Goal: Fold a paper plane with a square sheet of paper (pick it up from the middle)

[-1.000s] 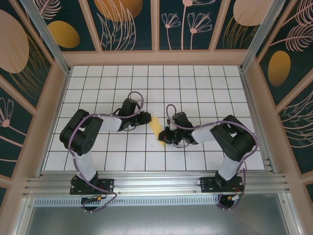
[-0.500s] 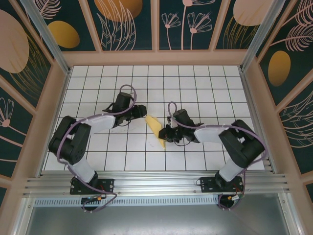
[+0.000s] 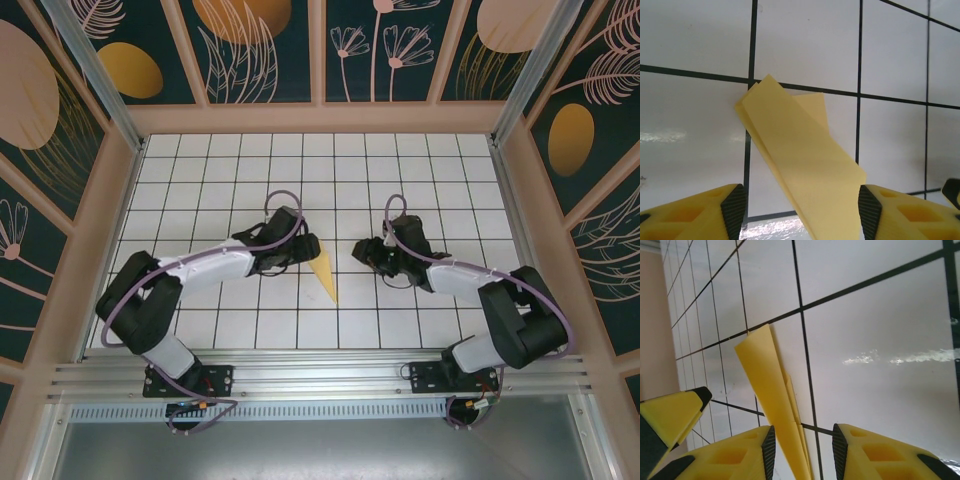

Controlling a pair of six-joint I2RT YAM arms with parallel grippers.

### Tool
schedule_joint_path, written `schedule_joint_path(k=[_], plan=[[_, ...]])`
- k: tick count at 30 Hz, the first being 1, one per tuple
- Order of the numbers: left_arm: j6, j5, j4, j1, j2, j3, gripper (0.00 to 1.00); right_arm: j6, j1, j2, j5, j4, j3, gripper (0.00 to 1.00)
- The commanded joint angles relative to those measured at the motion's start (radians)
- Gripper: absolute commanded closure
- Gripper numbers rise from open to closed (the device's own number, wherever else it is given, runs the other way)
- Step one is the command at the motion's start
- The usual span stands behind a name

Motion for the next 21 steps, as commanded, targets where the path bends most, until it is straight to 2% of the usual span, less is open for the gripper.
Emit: schedule_joint_path(k=[1,5,11,16,21], plan=[[-0.041,-0.139,-0.177,-0.042,0.063,0.126,0.33,0.019,-0.001,-0.002,0.027,0.036,-0.026,0.62],[-0.043,-0.184,-0.262,-0.079,0.181,0.242,0.31,0.022,-0.001,-0.012,0.056,0.037,-0.042,0.62],[-0.038,-0.172,-0.306,-0.097,0.278,0.322,0.30,0.026,-0.001,-0.007,0.048,0.061,-0.051,0.61],[-0.046,-0.180,-0.283,-0.097,0.252,0.295,0.33,0.029,0.005,0.019,0.001,0.083,-0.048,0.61],[-0.054,-0.193,-0.244,-0.096,0.171,0.213,0.46,0.028,0.022,0.036,-0.017,0.089,-0.043,0.61]])
